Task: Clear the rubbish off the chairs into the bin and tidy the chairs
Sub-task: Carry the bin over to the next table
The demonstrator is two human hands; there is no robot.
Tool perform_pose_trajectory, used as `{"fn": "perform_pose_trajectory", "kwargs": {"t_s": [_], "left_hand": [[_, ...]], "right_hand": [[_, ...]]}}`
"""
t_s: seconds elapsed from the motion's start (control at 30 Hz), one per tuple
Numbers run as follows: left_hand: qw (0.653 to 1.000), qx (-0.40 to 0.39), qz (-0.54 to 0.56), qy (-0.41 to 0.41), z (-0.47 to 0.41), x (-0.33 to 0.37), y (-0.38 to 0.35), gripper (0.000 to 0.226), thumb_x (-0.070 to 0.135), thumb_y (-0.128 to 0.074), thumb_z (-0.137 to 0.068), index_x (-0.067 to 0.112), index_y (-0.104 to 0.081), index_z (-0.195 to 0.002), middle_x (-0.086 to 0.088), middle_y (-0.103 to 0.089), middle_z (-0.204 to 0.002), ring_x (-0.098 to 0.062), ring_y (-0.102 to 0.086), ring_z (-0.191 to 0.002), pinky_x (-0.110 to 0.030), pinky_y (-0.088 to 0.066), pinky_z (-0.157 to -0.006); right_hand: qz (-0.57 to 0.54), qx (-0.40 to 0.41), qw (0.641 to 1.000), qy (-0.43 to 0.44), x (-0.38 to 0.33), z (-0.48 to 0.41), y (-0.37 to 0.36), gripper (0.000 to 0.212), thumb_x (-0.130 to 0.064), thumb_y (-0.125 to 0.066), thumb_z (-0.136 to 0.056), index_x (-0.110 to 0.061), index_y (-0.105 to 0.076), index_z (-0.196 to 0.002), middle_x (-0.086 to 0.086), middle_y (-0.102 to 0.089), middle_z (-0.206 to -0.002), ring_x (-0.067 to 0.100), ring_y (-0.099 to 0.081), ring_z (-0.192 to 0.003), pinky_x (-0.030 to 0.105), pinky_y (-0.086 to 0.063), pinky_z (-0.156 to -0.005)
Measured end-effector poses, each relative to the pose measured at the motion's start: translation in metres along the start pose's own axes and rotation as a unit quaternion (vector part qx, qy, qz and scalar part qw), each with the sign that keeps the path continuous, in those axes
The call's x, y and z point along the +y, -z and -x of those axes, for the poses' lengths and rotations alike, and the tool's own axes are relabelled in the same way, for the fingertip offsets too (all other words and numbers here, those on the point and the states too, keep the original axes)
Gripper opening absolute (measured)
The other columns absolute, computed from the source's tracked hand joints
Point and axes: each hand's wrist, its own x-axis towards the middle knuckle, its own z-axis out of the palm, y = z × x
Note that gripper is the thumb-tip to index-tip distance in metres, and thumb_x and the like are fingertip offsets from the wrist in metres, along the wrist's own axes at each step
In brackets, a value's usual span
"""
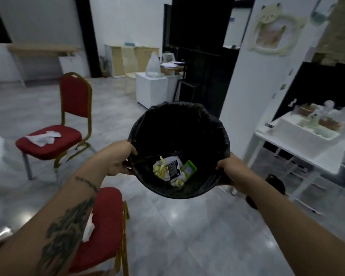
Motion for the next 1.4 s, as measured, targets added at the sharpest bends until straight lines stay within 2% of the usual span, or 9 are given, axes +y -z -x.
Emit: {"fn": "perform_pose_trajectory", "kwargs": {"t_s": [0.17, 0.37, 0.53, 0.7, 0.83, 0.97, 1.1, 1.33, 1.4], "left_hand": [[0.999, 0.046, 0.002, 0.005, -0.060, 0.004, 0.015, 0.039, -0.003, -0.034, -0.095, 0.015, -0.053, -0.123, -0.014, -0.059, -0.112, -0.037, -0.062, -0.096, -0.046, -0.057, -0.066], [0.996, 0.088, 0.010, 0.011, -0.121, 0.027, 0.022, 0.042, -0.008, -0.033, -0.089, 0.014, -0.054, -0.118, -0.018, -0.067, -0.102, -0.036, -0.067, -0.085, -0.044, -0.058, -0.064], [0.987, 0.150, 0.050, 0.035, -0.170, 0.038, 0.036, 0.036, -0.008, -0.033, -0.091, 0.016, -0.051, -0.112, -0.014, -0.064, -0.093, -0.032, -0.066, -0.077, -0.040, -0.060, -0.056], [0.972, 0.213, 0.085, 0.054, -0.223, 0.038, 0.053, 0.040, -0.008, -0.035, -0.088, 0.015, -0.054, -0.114, -0.017, -0.064, -0.103, -0.037, -0.067, -0.090, -0.050, -0.059, -0.079], [0.955, 0.272, 0.101, 0.066, -0.267, 0.043, 0.061, 0.038, -0.008, -0.037, -0.086, 0.018, -0.057, -0.104, -0.014, -0.064, -0.097, -0.030, -0.066, -0.083, -0.043, -0.060, -0.075], [0.933, 0.327, 0.126, 0.088, -0.305, 0.051, 0.061, 0.036, -0.007, -0.037, -0.089, 0.011, -0.054, -0.115, -0.015, -0.061, -0.100, -0.031, -0.065, -0.086, -0.045, -0.060, -0.078], [0.897, 0.394, 0.178, 0.093, -0.331, 0.057, 0.062, 0.037, -0.011, -0.035, -0.085, 0.011, -0.056, -0.107, -0.013, -0.059, -0.089, -0.028, -0.061, -0.078, -0.046, -0.058, -0.081], [0.819, 0.512, 0.227, 0.125, -0.353, 0.049, 0.117, 0.022, -0.014, -0.038, -0.084, 0.005, -0.048, -0.079, -0.013, -0.048, -0.074, -0.026, -0.052, -0.058, -0.023, -0.046, -0.039], [0.808, 0.524, 0.236, 0.130, -0.362, 0.041, 0.142, 0.020, -0.013, -0.039, -0.085, 0.003, -0.050, -0.087, -0.015, -0.049, -0.077, -0.027, -0.053, -0.060, -0.022, -0.045, -0.037]], "right_hand": [[0.041, -0.047, 0.998, 0.020, -0.021, -0.080, -0.017, 0.047, 0.007, -0.038, -0.091, -0.021, -0.049, -0.127, 0.013, -0.067, -0.105, 0.033, -0.071, -0.088, 0.041, -0.062, -0.064], [0.076, -0.104, 0.991, 0.035, -0.051, -0.173, -0.033, 0.034, 0.000, -0.043, -0.098, -0.021, -0.049, -0.125, 0.014, -0.066, -0.109, 0.035, -0.069, -0.094, 0.047, -0.062, -0.076], [0.122, -0.192, 0.972, 0.051, -0.076, -0.258, -0.065, 0.037, 0.005, -0.046, -0.087, -0.014, -0.056, -0.117, 0.020, -0.067, -0.111, 0.038, -0.069, -0.098, 0.052, -0.062, -0.080], [0.137, -0.271, 0.950, 0.066, -0.094, -0.345, -0.102, 0.046, 0.010, -0.041, -0.084, -0.018, -0.058, -0.116, 0.023, -0.067, -0.115, 0.042, -0.067, -0.104, 0.055, -0.061, -0.083], [0.138, -0.344, 0.926, 0.077, -0.113, -0.416, -0.128, 0.045, 0.012, -0.040, -0.088, -0.025, -0.057, -0.105, 0.024, -0.062, -0.118, 0.045, -0.062, -0.110, 0.052, -0.061, -0.083], [0.173, -0.403, 0.895, 0.080, -0.139, -0.489, -0.154, 0.049, 0.011, -0.041, -0.088, -0.019, -0.052, -0.125, 0.017, -0.063, -0.119, 0.041, -0.065, -0.106, 0.051, -0.063, -0.079], [0.193, -0.465, 0.858, 0.101, -0.174, -0.536, -0.194, 0.040, 0.014, -0.042, -0.093, -0.024, -0.052, -0.097, 0.009, -0.063, -0.099, 0.033, -0.065, -0.089, 0.052, -0.059, -0.083], [0.277, -0.553, 0.771, 0.155, -0.211, -0.576, -0.307, 0.043, 0.015, -0.040, -0.092, -0.025, -0.054, -0.087, 0.015, -0.065, -0.097, 0.042, -0.065, -0.101, 0.054, -0.059, -0.085], [0.281, -0.554, 0.767, 0.161, -0.216, -0.586, -0.345, 0.041, 0.014, -0.040, -0.092, -0.025, -0.054, -0.095, 0.009, -0.065, -0.098, 0.035, -0.067, -0.095, 0.048, -0.061, -0.079]]}}
